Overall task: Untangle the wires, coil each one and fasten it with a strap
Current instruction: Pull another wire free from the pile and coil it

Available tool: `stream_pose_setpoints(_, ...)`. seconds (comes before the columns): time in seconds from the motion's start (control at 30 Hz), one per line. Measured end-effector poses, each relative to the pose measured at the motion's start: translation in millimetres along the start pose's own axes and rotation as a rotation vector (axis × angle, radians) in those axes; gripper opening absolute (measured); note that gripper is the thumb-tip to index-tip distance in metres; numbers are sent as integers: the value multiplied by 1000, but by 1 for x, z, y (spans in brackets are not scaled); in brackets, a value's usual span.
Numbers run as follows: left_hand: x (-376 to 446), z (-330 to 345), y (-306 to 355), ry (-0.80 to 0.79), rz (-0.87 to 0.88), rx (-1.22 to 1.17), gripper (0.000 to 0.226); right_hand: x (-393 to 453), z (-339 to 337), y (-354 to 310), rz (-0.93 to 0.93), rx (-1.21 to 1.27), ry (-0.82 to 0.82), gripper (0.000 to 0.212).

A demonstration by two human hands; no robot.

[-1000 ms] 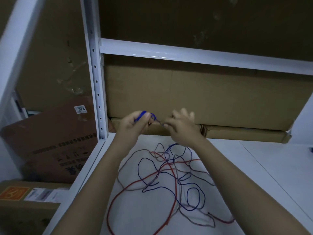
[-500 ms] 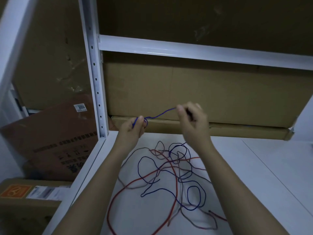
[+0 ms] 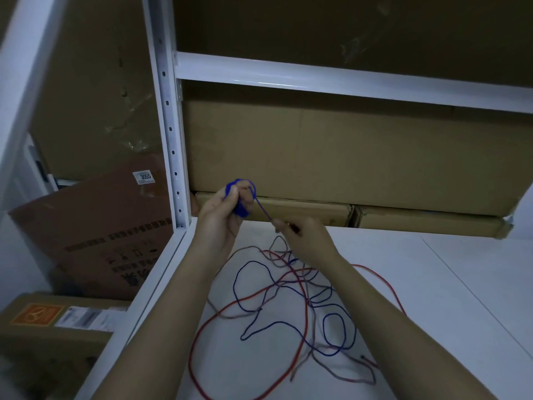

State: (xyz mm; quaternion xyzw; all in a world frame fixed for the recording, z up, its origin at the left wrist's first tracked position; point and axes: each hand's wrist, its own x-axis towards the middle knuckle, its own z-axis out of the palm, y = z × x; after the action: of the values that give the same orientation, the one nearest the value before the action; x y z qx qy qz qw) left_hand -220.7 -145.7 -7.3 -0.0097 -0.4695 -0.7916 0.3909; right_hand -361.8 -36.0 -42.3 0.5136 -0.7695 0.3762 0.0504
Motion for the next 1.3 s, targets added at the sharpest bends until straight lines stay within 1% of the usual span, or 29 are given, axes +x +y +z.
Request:
stream_pose_setpoints(0.07, 1, -4, -2, 21, 18, 8, 21, -11, 4, -7, -115, -72, -31, 35)
stream_pose_setpoints(0.1, 1, -5, -4, 42, 34, 75, 21, -16, 6, -10, -188, -113, -56, 32)
stream_pose_setpoints(0.2, 2, -5, -13, 104, 52, 341, 20, -25, 4, -18, -363, -229, -140, 27)
stream_pose_setpoints(0.27, 2, -7, -20, 62, 67, 542, 24, -29, 2, -22, -414, -241, -147, 24)
stream_pose_setpoints(0.33, 1, -13, -26, -5, 75, 729, 29, -29, -2, -24, -409, -197, -143, 18)
stream_pose_setpoints(0.37, 0, -18, -29, -39, 56, 805, 28, -28, -5, -25, -392, -169, -146, 15)
stream_pose_setpoints(0.43, -1, -28, -34, -123, 22, 983, 29, -26, -13, -23, -367, -127, -136, 16)
stream_pose_setpoints(0.5, -2, -35, -36, -197, -49, 1054, 35, -20, -21, -18, -322, -93, -101, 17)
stream_pose_setpoints(0.57, -5, -36, -36, -278, -119, 1101, 42, -14, -26, -12, -257, -31, -75, 11)
stream_pose_setpoints(0.6, -6, -35, -36, -317, -113, 1167, 44, -11, -27, -10, -237, -7, -72, 9)
stream_pose_setpoints(0.67, -6, -30, -35, -338, -41, 1285, 36, -6, -26, -6, -195, 34, -93, 7)
stream_pose_setpoints(0.7, -4, -28, -34, -319, 3, 1288, 31, -3, -27, -4, -149, 74, -112, 9)
stream_pose_setpoints(0.77, -1, -27, -29, -233, 21, 1179, 31, 1, -32, 4, -10, 154, -134, 18)
stream_pose_setpoints(0.8, 1, -26, -26, -179, 6, 1096, 35, 2, -35, 12, 51, 144, -144, 19)
stream_pose_setpoints(0.87, 2, -24, -21, -79, -5, 946, 43, 3, -38, 29, 136, 60, -187, 15)
stream_pose_setpoints(0.9, 3, -22, -19, -38, 9, 884, 43, 3, -39, 35, 174, 33, -219, 13)
stream_pose_setpoints(0.97, 5, -16, -15, 38, 33, 772, 38, 2, -39, 44, 269, 12, -277, 21)
stream_pose_setpoints(1.0, 7, -14, -12, 71, 45, 728, 37, 4, -40, 45, 306, 16, -279, 24)
stream_pose_setpoints(1.03, 9, -12, -10, 97, 61, 708, 36, 6, -41, 44, 332, 36, -248, 26)
stream_pose_setpoints(1.07, 11, -11, -9, 115, 77, 713, 36, 9, -43, 40, 356, 82, -175, 28)
stream_pose_setpoints(1.1, 12, -8, -7, 123, 91, 727, 36, 14, -46, 33, 385, 167, -71, 30)
stream_pose_setpoints(1.17, 16, -4, -7, 124, 115, 741, 36, 28, -55, 16, 423, 432, 132, 30)
stream_pose_setpoints(1.23, 21, 1, -6, 136, 121, 761, 36, 45, -67, -4, 362, 633, 303, 26)
stream_pose_setpoints(1.3, 26, 5, -4, 151, 113, 779, 36, 60, -82, -23, 228, 651, 394, 19)
